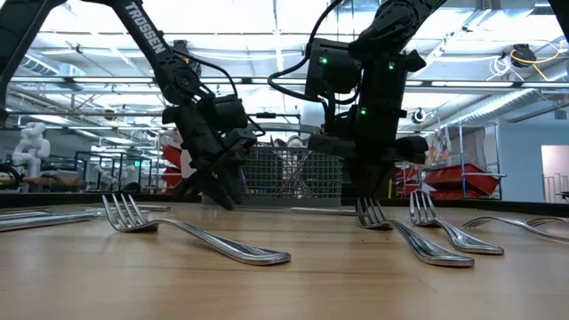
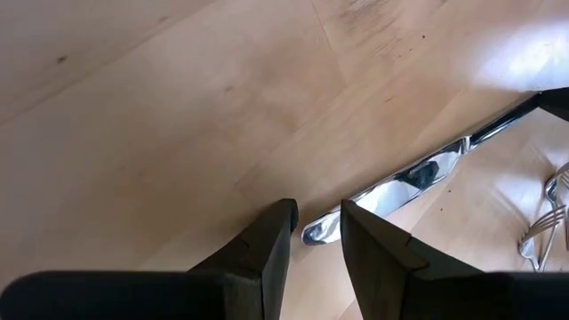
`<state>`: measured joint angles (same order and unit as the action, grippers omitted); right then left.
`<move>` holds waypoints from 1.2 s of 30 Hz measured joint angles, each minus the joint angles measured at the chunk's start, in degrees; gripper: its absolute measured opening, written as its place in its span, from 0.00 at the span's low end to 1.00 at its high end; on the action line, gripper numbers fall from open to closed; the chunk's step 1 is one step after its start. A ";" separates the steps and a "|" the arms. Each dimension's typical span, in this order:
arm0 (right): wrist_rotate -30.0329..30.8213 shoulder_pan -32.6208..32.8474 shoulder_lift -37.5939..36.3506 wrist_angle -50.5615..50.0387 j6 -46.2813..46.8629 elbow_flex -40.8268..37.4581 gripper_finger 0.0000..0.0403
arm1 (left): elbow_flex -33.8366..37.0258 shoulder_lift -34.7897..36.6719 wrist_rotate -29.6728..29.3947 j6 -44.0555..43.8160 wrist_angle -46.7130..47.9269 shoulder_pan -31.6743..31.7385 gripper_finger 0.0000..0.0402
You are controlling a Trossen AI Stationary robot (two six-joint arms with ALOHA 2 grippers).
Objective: Sort silverware
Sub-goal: Put the silver knife into the gray utensil holder
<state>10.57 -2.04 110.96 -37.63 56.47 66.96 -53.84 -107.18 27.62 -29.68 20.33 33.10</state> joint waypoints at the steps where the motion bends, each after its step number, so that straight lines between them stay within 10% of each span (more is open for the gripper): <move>1: 0.00 0.00 0.00 0.00 -0.01 0.00 0.00 | 0.00 0.00 0.01 0.00 -0.01 0.00 0.29; 36: -0.28 -0.37 0.00 0.24 -0.15 -0.09 0.00 | 0.11 -0.21 4.00 -0.03 0.44 -1.13 0.29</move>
<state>10.28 -2.42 110.96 -37.39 56.31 66.87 -53.74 -107.39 31.61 -29.71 20.77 31.97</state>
